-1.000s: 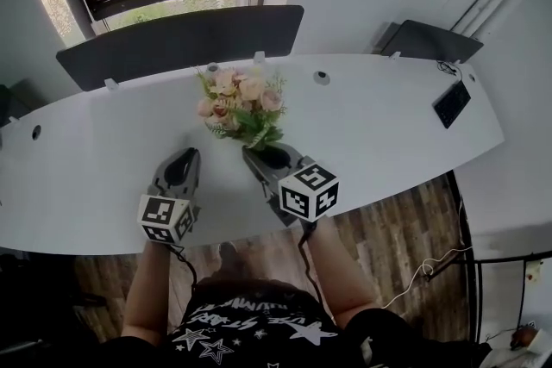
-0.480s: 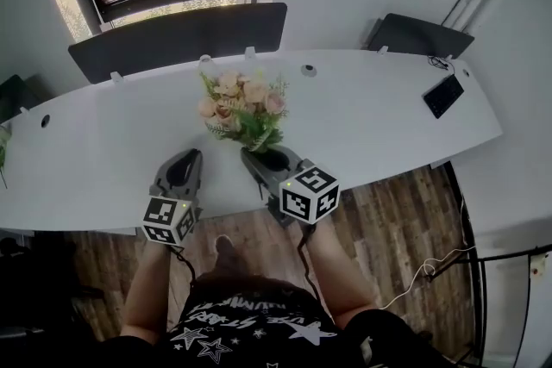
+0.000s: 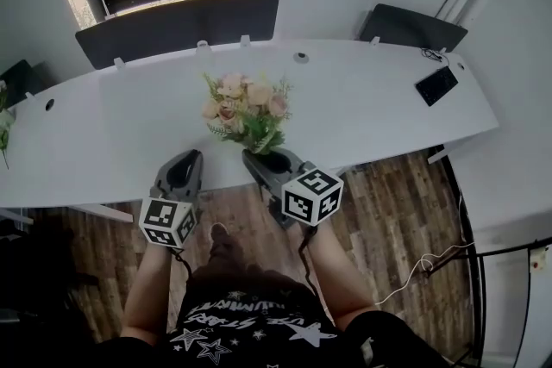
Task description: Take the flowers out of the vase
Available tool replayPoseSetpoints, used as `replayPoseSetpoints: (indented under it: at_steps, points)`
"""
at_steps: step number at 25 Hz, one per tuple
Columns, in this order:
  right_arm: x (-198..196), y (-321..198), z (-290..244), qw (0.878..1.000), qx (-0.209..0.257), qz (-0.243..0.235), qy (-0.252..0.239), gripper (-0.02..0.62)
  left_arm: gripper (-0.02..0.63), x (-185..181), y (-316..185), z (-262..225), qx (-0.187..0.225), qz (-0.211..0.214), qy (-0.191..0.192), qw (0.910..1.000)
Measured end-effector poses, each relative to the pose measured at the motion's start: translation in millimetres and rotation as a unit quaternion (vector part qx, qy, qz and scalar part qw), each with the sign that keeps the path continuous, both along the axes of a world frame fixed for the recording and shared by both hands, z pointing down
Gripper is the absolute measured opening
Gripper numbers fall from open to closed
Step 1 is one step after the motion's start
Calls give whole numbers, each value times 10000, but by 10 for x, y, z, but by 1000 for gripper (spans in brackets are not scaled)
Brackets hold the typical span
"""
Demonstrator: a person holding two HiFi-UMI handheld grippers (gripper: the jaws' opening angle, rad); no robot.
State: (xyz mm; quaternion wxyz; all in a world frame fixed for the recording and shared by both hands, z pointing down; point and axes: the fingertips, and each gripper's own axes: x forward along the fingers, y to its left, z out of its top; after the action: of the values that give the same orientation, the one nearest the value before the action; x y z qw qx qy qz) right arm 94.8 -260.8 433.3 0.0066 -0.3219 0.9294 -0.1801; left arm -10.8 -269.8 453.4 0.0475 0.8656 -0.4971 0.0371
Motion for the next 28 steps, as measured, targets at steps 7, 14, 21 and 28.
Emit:
replayPoseSetpoints:
  at_steps: [7, 14, 21, 28]
  points:
    - [-53, 191, 12, 9999, -27, -43, -157, 55, 31, -75, 283, -32, -18, -134, 80, 9999]
    - [-31, 284, 1, 10000, 6, 11, -70, 55, 31, -43, 334, -23, -61, -8, 130, 9999]
    - [-238, 547, -56, 9996, 83, 257, -81, 55, 31, -240, 654, -24, -20, 220, 258, 9994]
    - [-483, 921, -119, 9987, 7, 478, -163, 55, 31, -541, 1036, -110, -82, 343, 230, 9991]
